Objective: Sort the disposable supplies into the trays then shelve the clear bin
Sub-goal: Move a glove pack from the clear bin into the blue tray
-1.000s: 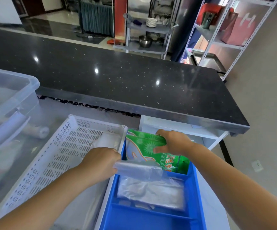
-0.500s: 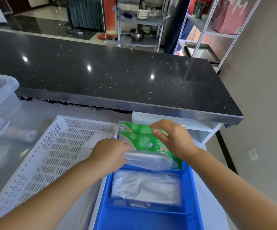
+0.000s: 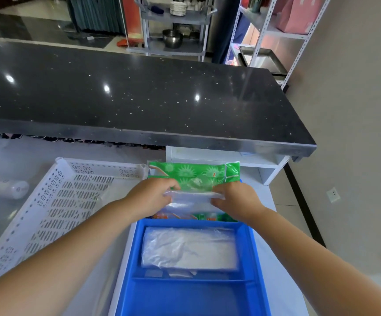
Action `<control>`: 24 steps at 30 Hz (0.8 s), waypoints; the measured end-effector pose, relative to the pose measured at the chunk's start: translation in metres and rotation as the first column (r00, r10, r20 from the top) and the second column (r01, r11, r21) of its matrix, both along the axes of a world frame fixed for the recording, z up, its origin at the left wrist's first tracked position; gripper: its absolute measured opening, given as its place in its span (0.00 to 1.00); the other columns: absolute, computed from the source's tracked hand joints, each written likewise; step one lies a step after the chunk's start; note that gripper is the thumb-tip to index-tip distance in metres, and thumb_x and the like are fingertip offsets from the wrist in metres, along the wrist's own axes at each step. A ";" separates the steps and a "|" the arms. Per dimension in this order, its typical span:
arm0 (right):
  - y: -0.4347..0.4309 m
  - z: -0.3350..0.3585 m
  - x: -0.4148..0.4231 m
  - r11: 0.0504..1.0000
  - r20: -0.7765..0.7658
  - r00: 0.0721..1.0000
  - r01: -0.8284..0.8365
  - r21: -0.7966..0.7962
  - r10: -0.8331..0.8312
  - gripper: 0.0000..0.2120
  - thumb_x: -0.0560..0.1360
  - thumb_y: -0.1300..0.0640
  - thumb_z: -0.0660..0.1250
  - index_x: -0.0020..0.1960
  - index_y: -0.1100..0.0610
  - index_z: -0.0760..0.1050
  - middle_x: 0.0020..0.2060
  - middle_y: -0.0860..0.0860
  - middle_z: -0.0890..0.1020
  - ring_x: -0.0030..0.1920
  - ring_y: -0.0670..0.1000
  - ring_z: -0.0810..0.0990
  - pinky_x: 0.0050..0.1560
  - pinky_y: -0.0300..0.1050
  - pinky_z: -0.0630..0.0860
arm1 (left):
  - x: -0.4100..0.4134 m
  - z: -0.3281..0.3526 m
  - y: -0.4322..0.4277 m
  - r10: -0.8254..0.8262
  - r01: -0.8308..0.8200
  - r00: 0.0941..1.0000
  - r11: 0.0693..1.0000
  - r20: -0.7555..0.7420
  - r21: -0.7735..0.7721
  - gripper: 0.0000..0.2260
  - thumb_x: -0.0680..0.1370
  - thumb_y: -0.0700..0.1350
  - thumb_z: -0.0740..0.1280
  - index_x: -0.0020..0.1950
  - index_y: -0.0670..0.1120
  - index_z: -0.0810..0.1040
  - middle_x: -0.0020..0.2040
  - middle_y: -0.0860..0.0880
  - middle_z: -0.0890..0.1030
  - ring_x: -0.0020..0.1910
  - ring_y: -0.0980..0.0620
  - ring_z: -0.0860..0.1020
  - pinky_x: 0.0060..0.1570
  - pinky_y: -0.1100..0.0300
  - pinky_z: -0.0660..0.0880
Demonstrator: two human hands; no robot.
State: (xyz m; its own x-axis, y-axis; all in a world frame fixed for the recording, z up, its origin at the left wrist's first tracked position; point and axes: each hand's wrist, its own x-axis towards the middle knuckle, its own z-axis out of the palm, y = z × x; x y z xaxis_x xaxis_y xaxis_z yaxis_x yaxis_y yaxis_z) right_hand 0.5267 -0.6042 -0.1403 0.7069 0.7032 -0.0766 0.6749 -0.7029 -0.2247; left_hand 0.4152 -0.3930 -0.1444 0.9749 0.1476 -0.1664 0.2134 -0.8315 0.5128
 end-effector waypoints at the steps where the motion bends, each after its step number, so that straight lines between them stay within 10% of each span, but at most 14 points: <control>1: 0.001 -0.005 -0.002 0.999 0.004 1.000 -0.012 -0.039 0.012 0.12 0.74 0.46 0.64 0.53 0.50 0.78 0.49 0.54 0.82 0.52 0.59 0.79 0.44 0.45 0.72 | 0.000 -0.005 0.000 -0.005 0.006 0.999 1.000 -0.039 0.029 0.12 0.75 0.44 0.64 0.57 0.54 0.76 0.52 0.49 0.82 0.45 0.49 0.81 0.41 0.60 0.74; 6: -0.003 -0.014 -0.009 0.992 0.121 0.991 -0.048 -0.118 0.062 0.15 0.71 0.41 0.65 0.51 0.49 0.78 0.47 0.53 0.83 0.50 0.58 0.79 0.46 0.44 0.71 | 0.000 -0.015 0.001 -0.008 0.023 0.994 0.991 -0.109 0.135 0.12 0.77 0.44 0.62 0.59 0.52 0.77 0.37 0.53 0.75 0.29 0.57 0.70 0.27 0.62 0.60; 12: -0.014 -0.015 -0.013 0.988 0.157 0.978 -0.145 0.053 0.135 0.13 0.69 0.53 0.70 0.54 0.52 0.78 0.47 0.51 0.82 0.50 0.56 0.77 0.50 0.47 0.67 | -0.009 -0.015 -0.002 -0.030 0.040 0.996 0.991 -0.081 0.126 0.15 0.76 0.44 0.63 0.61 0.55 0.75 0.57 0.49 0.79 0.52 0.49 0.77 0.41 0.61 0.67; 19: -0.004 -0.023 -0.012 0.985 0.160 0.974 -0.166 0.041 0.157 0.05 0.72 0.58 0.65 0.46 0.54 0.78 0.42 0.51 0.83 0.46 0.57 0.77 0.46 0.46 0.61 | -0.027 -0.001 0.002 0.033 -0.078 0.956 0.986 0.291 0.145 0.25 0.70 0.42 0.71 0.67 0.52 0.72 0.64 0.53 0.73 0.63 0.51 0.70 0.58 0.60 0.65; 24: -0.004 -0.018 -0.019 0.980 0.252 0.956 -0.177 0.092 0.149 0.28 0.62 0.55 0.77 0.61 0.56 0.75 0.49 0.54 0.81 0.48 0.59 0.78 0.48 0.51 0.72 | -0.030 -0.006 -0.007 -0.077 -0.042 0.956 0.920 0.284 0.390 0.20 0.68 0.44 0.74 0.60 0.47 0.79 0.59 0.46 0.77 0.61 0.44 0.73 0.60 0.51 0.70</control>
State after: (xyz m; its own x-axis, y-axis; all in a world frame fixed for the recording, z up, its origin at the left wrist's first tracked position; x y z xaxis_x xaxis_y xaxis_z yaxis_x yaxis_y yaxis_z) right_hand 0.5072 -0.6079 -0.1585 0.5697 0.8043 0.1689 0.8218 -0.5587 -0.1116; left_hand 0.3857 -0.4004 -0.1500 0.9741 0.1249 0.1886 0.0897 -0.9786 0.1850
